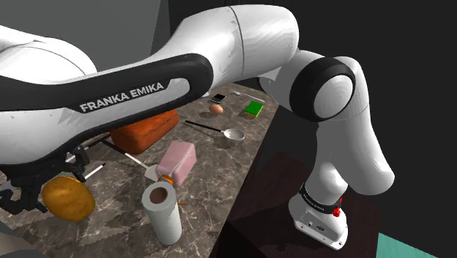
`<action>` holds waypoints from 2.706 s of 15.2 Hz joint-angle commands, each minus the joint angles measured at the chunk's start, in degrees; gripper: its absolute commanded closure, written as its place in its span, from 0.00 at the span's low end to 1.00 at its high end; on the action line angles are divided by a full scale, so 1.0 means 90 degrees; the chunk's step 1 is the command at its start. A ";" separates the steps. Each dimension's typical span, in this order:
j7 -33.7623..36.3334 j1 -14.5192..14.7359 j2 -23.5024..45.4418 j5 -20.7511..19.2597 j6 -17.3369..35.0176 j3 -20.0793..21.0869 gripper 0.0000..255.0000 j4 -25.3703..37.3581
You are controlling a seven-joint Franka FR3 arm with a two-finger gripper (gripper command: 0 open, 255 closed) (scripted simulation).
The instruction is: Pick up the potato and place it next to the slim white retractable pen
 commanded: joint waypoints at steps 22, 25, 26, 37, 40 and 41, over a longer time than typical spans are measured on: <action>0.0183 -0.0057 0.0281 -0.0121 0.1315 -0.0051 1.00 -0.1052; 0.0176 -0.0059 0.0290 -0.0120 0.1293 -0.0050 0.00 -0.1019; 0.0203 -0.0052 0.0254 -0.0122 0.1339 -0.0045 0.00 -0.1105; 0.0124 -0.0017 0.0066 -0.0051 0.0644 0.0000 0.00 -0.0589; 0.0124 -0.0017 0.0066 -0.0051 0.0644 0.0000 0.00 -0.0589; 0.0124 -0.0017 0.0066 -0.0051 0.0644 0.0000 0.00 -0.0589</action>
